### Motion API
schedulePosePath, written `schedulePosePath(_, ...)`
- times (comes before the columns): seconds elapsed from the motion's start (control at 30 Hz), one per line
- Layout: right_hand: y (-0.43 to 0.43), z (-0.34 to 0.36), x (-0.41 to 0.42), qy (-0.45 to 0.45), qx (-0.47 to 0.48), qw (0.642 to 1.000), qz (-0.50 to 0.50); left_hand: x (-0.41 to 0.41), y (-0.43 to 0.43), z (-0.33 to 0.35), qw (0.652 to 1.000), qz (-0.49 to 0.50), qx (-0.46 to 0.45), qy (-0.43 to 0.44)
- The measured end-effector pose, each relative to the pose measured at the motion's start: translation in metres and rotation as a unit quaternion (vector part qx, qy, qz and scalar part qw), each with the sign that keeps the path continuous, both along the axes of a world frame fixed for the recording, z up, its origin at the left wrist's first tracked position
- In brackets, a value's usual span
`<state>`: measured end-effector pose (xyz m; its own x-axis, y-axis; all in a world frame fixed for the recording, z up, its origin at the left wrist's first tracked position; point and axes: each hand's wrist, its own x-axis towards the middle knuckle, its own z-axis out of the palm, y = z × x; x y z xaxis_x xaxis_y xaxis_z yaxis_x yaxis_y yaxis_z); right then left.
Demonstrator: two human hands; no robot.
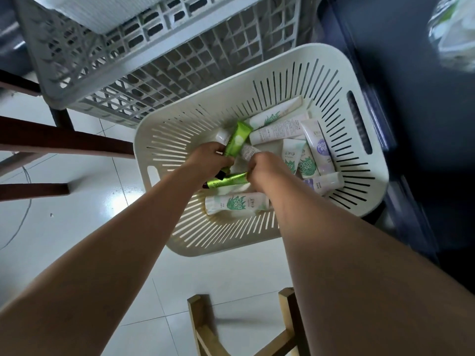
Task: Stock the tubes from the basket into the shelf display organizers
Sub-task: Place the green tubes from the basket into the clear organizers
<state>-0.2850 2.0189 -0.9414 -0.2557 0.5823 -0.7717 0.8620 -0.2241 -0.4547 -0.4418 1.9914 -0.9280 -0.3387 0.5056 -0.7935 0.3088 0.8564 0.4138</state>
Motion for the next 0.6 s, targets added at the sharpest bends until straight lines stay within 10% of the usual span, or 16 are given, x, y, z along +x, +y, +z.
schedulePosePath(0.23,0.017,0.03,0.028,0.176,-0.046,0.91,-0.373,0.008,0.0,0.026,0.996,0.026,0.072,-0.036)
schedulePosePath(0.6,0.043,0.139,0.08,0.303,-0.034,0.791,-0.53,0.055,0.002,0.123,0.946,0.137,0.186,-0.229)
